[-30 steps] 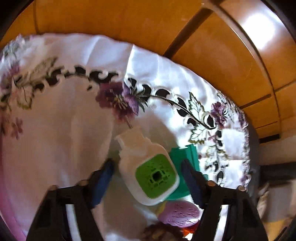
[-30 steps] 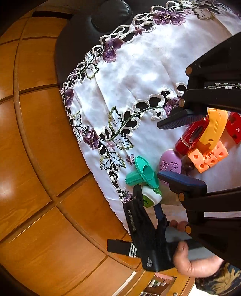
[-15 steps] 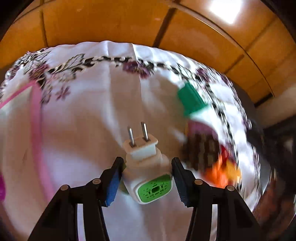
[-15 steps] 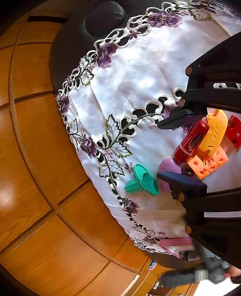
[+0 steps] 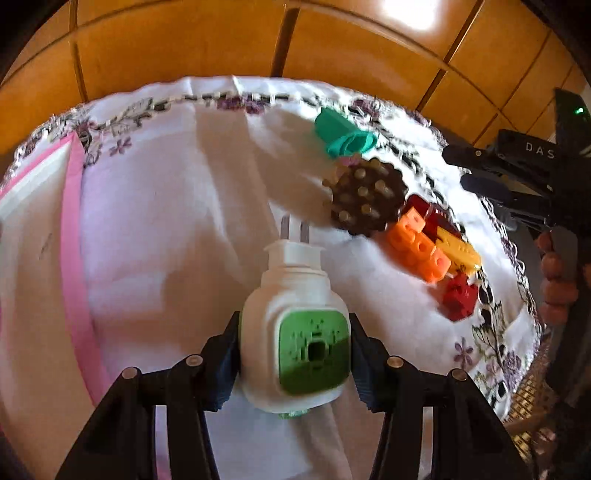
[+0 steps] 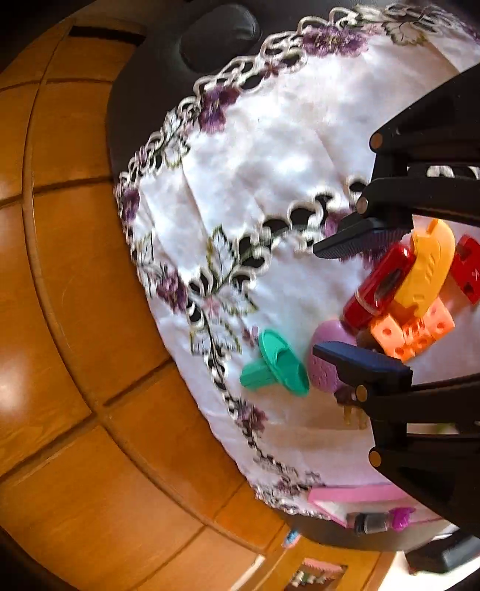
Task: Organize rigid objects
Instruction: 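Carry the plug device into the tray with the left tool while the right tool grasps the brown spiky ball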
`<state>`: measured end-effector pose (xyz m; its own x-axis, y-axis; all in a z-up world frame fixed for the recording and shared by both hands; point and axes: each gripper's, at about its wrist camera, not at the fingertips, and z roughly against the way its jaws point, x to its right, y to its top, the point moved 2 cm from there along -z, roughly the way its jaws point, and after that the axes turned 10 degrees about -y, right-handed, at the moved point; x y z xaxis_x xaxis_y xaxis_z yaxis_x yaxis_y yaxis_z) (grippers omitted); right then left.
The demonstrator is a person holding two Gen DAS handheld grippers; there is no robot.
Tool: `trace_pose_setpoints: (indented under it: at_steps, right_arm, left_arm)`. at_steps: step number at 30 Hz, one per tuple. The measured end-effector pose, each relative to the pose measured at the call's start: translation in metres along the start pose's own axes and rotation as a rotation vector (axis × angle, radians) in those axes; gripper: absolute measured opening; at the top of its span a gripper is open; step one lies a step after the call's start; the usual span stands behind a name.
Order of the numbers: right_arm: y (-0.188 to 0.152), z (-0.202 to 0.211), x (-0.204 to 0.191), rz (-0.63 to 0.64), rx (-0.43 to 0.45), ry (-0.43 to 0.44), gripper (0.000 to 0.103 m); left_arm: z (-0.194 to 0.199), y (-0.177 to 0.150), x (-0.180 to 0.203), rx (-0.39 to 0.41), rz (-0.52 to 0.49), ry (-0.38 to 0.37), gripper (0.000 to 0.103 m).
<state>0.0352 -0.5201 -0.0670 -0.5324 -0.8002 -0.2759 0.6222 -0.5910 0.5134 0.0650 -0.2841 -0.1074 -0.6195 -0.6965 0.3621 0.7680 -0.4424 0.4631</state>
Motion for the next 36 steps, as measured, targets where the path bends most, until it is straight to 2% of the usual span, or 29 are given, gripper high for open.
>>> trace_pose_setpoints:
  at_steps: [6, 9, 13, 15, 19, 22, 23, 24, 29, 33, 36]
  right_arm:
    - [-0.010, 0.006, -0.041, 0.168, 0.005, 0.139, 0.047]
    - [-0.020, 0.003, -0.063, 0.257, -0.020, 0.163, 0.049]
    - [-0.034, -0.003, -0.093, 0.386, -0.017, 0.119, 0.052]
    - [-0.039, -0.011, -0.101, 0.426, -0.017, 0.063, 0.054]
    - [-0.045, -0.023, -0.104, 0.468, -0.033, 0.009, 0.055]
    - [-0.046, -0.031, -0.103, 0.468, -0.037, 0.001, 0.055]
    - [-0.047, -0.031, -0.104, 0.470, -0.031, 0.001, 0.054]
    - [-0.047, -0.032, -0.103, 0.475, -0.025, -0.010, 0.041]
    - [-0.049, -0.032, -0.105, 0.493, -0.018, -0.015, 0.040]
    - [-0.047, -0.035, -0.099, 0.447, -0.059, 0.027, 0.038]
    - [-0.049, -0.033, -0.101, 0.467, -0.032, -0.012, 0.038]
  left_arm:
    - [0.000, -0.002, -0.003, 0.029, 0.006, -0.016, 0.052]
    - [0.001, -0.003, -0.003, 0.038, 0.006, -0.020, 0.052]
    - [0.002, -0.004, -0.005, 0.049, 0.019, -0.034, 0.052]
    - [0.002, -0.004, -0.006, 0.053, 0.026, -0.041, 0.052]
    - [0.003, -0.005, -0.007, 0.059, 0.030, -0.047, 0.053]
    - [0.003, -0.006, -0.007, 0.070, 0.025, -0.048, 0.053]
    - [0.004, -0.007, -0.007, 0.073, 0.023, -0.048, 0.052]
    - [0.004, -0.007, -0.007, 0.076, 0.020, -0.047, 0.052]
    - [0.008, -0.009, -0.002, 0.082, 0.008, -0.030, 0.052]
    - [0.022, -0.012, 0.007, 0.104, -0.024, -0.054, 0.052]
    - [0.043, -0.012, 0.013, 0.133, -0.031, -0.088, 0.052]
